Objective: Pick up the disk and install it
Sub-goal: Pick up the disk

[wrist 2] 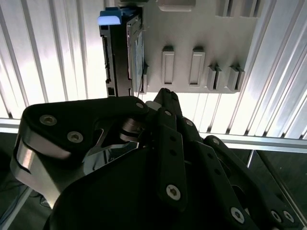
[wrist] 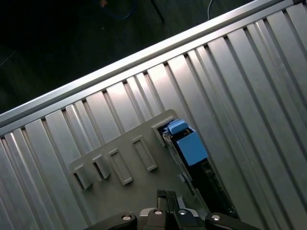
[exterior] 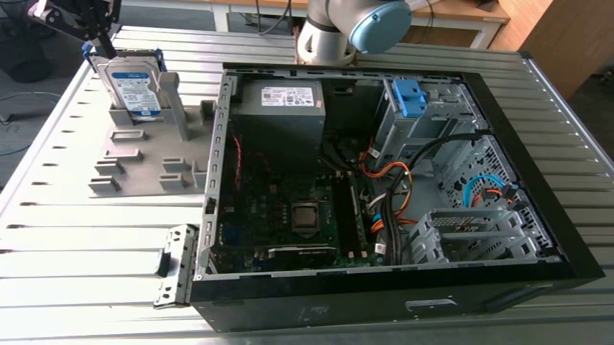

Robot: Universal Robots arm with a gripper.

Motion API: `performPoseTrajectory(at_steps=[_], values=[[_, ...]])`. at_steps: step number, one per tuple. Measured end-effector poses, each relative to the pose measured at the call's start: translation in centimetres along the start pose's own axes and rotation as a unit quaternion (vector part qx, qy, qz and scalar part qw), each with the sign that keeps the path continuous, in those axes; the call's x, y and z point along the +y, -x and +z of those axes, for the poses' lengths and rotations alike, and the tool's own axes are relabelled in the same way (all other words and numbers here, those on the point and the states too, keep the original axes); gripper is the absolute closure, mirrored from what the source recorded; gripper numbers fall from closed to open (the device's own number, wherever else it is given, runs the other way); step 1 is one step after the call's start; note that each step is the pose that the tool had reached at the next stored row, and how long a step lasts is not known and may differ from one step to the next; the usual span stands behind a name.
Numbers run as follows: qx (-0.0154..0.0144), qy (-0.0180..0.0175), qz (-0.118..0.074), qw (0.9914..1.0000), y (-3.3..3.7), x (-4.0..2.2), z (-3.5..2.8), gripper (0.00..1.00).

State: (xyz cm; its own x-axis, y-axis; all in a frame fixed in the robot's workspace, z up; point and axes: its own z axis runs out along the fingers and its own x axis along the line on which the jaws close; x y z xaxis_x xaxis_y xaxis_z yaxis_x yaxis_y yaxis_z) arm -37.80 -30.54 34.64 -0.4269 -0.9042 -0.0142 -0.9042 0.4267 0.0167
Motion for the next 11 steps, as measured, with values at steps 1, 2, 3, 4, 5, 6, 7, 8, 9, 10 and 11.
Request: performPoseTrajectory(at_steps=[1, 2, 3, 4, 5, 6, 7, 8, 9, 10, 11], values=[[0.0001, 0.0000, -0.001, 1.00000, 0.00, 0.00, 0.00, 0.89], [0.0002, 0.0000, -0.003, 1.00000, 0.00, 0.00, 0.00, 0.89], [0.0003, 0.0000, -0.004, 0.99999, 0.00, 0.00, 0.00, 0.89], [0.0004, 0.0000, -0.006, 0.99998, 0.00, 0.00, 0.00, 0.89], [0.0004, -0.0001, -0.007, 0.99998, 0.00, 0.00, 0.00, 0.89], [0.0005, -0.0001, -0.008, 0.99997, 0.00, 0.00, 0.00, 0.89], [0.0007, -0.0001, -0.009, 0.99996, 0.00, 0.00, 0.00, 0.89], [0.0008, -0.0001, -0.010, 0.99995, 0.00, 0.00, 0.00, 0.89], [0.0008, -0.0002, -0.011, 0.99994, 0.00, 0.00, 0.00, 0.89], [0.0009, -0.0002, -0.012, 0.99992, 0.00, 0.00, 0.00, 0.89], [0.0010, -0.0002, -0.014, 0.99991, 0.00, 0.00, 0.00, 0.89]])
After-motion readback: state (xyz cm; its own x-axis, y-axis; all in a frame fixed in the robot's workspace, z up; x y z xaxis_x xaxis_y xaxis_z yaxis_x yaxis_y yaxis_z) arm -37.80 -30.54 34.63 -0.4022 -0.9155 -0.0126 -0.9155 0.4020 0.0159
